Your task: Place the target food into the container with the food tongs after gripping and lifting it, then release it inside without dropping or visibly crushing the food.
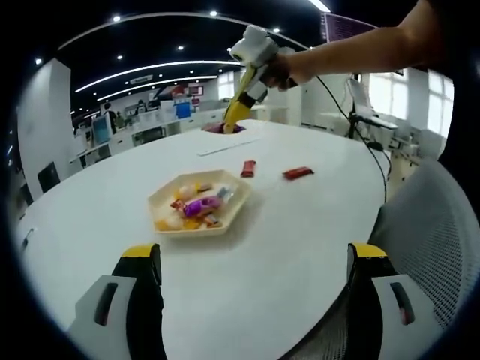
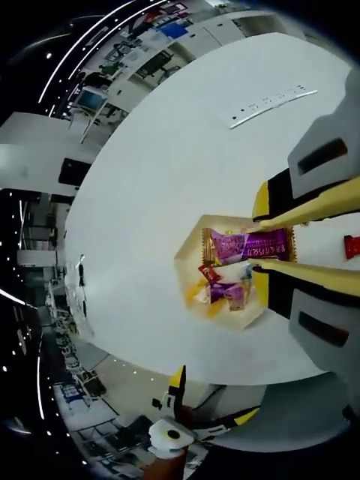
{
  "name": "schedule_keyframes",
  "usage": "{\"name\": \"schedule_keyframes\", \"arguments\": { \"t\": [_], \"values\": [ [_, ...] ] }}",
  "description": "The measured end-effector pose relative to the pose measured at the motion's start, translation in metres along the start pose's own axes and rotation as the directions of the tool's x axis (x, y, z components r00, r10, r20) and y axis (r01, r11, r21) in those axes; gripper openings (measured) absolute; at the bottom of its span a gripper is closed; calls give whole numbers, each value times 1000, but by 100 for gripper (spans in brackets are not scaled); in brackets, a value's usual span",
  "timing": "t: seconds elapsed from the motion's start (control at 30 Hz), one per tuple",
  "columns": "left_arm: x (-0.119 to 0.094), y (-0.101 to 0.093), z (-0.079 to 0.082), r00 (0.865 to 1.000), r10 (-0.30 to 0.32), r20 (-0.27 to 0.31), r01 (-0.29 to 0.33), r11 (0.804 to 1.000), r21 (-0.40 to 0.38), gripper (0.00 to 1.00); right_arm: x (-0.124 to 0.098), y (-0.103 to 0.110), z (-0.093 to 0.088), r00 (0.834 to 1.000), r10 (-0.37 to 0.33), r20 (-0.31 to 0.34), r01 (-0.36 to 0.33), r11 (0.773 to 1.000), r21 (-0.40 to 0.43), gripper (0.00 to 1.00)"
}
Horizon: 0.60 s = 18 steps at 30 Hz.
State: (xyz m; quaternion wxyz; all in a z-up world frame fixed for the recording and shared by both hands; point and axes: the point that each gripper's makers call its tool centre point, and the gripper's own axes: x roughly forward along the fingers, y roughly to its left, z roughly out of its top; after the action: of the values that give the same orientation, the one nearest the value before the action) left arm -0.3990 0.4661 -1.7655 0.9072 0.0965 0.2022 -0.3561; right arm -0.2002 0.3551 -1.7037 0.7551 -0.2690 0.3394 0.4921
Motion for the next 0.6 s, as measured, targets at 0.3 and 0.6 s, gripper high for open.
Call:
{"name": "schedule_keyframes", "arguments": {
  "t": [0.3, 0.6],
  "values": [
    [1, 0, -2, 1000, -1, -13, 1, 1000, 5, 99, 16, 11, 23, 1000, 22, -2, -22, 999, -36, 22],
    [1, -1, -4, 1000, -2, -24, 3, 1000, 18, 99, 28, 20, 38, 999, 33, 3, -33, 999, -24, 22]
  ]
}}
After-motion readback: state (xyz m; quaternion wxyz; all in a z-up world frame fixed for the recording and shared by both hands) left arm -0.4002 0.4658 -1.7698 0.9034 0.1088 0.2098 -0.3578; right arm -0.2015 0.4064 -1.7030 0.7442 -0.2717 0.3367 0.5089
